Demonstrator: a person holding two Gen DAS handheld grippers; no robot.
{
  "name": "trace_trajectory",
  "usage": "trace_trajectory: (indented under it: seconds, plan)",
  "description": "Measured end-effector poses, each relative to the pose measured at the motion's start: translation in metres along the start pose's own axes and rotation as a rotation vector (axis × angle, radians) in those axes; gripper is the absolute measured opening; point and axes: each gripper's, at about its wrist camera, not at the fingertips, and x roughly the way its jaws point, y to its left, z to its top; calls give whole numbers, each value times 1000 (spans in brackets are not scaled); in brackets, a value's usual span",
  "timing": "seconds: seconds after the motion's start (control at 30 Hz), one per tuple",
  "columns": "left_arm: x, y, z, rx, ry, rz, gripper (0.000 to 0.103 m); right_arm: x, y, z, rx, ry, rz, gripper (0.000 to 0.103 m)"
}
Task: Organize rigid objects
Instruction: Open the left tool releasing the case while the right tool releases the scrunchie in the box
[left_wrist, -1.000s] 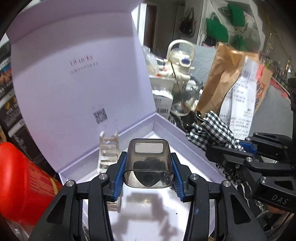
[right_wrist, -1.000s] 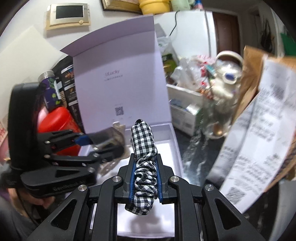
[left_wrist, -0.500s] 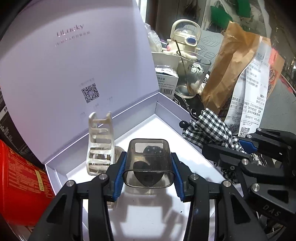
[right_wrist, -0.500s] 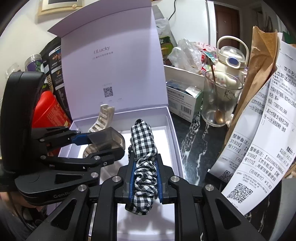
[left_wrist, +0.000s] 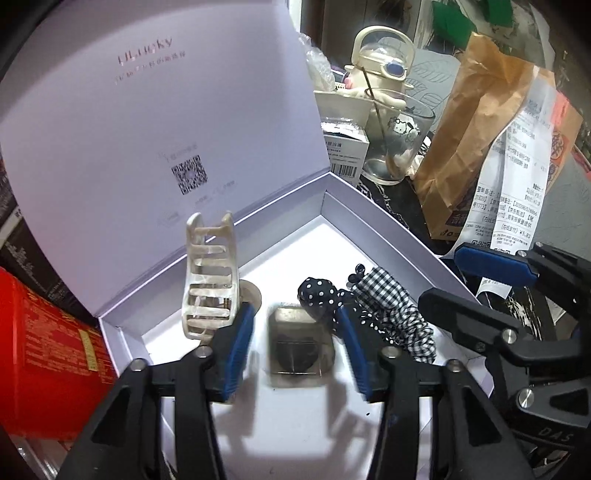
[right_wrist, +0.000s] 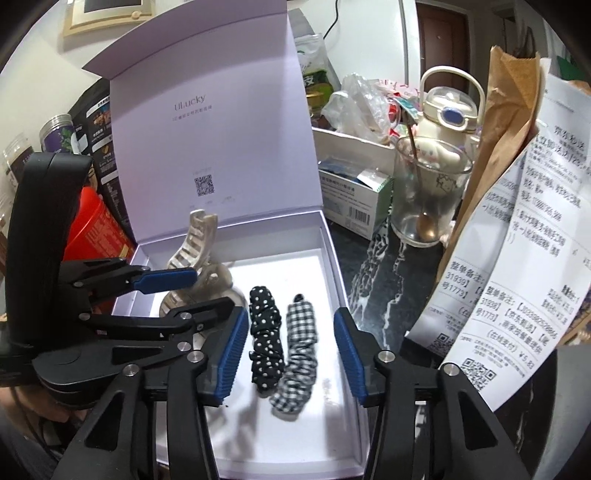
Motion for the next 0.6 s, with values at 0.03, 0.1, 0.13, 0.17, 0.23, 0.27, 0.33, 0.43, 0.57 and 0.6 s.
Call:
trace_trajectory:
  seconds: [0.03,0.1,0.13,0.17,0.23,0.27,0.33,0.43,0.57,0.6]
  plan:
    - [-2,0,0,-1,-7,3,67,-1,0,0,0,-1,0,49]
    - [-5,1,1,-9,-20,-4,78,-7,-4,1,11,-13,-5,49]
    - [-8,2,1,-14,-24,-15,79,-10,-6,2,20,-21,-10,49]
    - [-10,2,1,-15,-25,-21,79,-14,-8,3,26,-27,-11,49]
    - [-13,-1,1,-10,-30,-21,79,-20,-10,4,31,-39,-12,49]
    - [-16,-2,1,-8,-34,-23,79,-23,-10,4,28,-46,-15,49]
    - [-21,-5,1,-9,-44,-34,79,-31,-10,5,19,-62,-30,49]
    - [-29,-9,2,-22,-55,-50,79,-43,-10,6,24,-86,-24,49]
    - [-41,-14,3,-18,-58,-41,79,-64,-6,4,22,-122,-27,54]
    - [-44,-14,3,-21,-62,-33,79,-68,-4,4,10,-125,-33,56]
